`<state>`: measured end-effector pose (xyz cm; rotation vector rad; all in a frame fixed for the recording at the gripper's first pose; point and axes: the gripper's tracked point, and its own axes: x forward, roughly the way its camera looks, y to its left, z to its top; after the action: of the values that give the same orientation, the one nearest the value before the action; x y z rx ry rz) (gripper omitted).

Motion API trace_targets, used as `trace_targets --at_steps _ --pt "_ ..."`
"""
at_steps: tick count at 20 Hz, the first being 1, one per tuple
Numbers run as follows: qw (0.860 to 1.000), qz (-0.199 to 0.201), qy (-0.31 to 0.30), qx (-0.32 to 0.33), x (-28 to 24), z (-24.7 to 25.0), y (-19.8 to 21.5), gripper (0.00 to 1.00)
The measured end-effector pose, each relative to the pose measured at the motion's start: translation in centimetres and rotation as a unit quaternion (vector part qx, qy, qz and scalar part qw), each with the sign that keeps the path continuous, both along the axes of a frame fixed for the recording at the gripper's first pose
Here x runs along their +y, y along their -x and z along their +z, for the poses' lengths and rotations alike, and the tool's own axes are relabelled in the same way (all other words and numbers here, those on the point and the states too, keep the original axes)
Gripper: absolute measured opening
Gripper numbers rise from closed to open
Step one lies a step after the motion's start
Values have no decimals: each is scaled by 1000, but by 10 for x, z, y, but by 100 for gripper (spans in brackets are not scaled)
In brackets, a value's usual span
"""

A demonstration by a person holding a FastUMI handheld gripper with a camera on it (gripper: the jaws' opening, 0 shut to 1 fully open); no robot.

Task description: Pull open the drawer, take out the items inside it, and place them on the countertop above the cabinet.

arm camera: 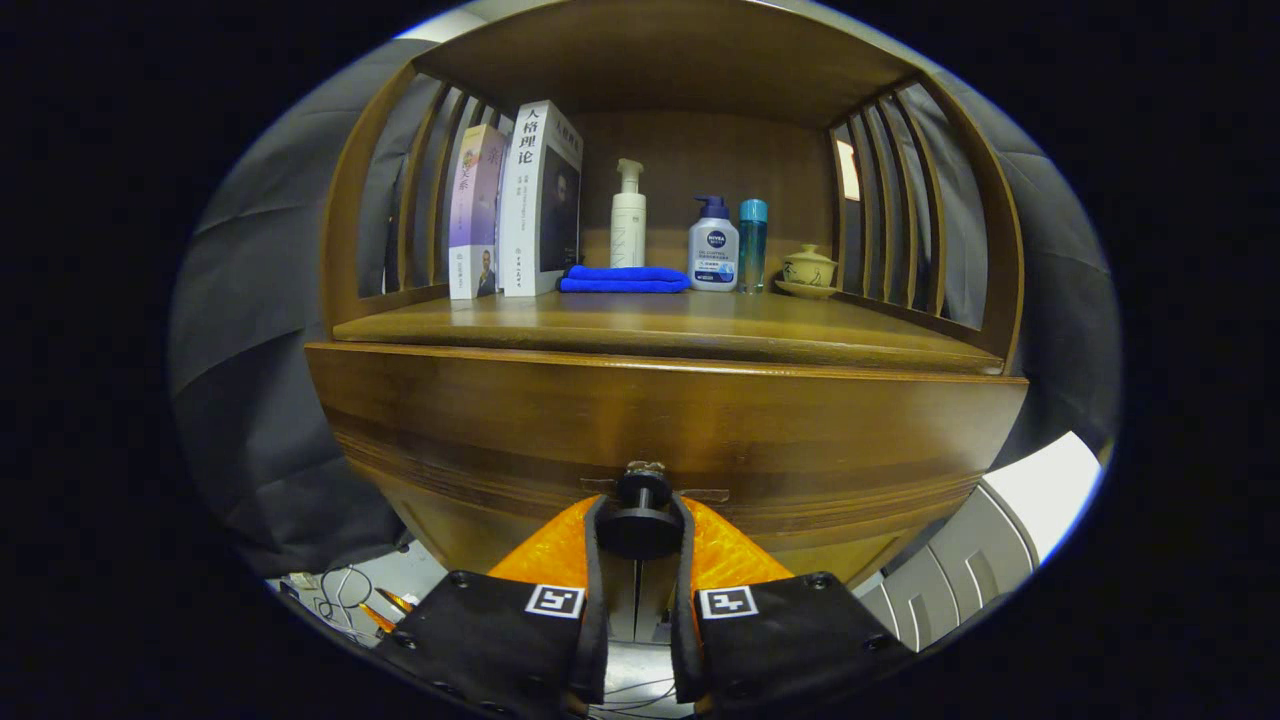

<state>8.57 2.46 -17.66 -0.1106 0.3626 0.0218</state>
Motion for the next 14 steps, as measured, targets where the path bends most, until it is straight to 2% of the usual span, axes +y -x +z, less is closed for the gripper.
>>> trace_targets --at_steps 14 --pt "1000 23 -3 -3 2 3 66 28"
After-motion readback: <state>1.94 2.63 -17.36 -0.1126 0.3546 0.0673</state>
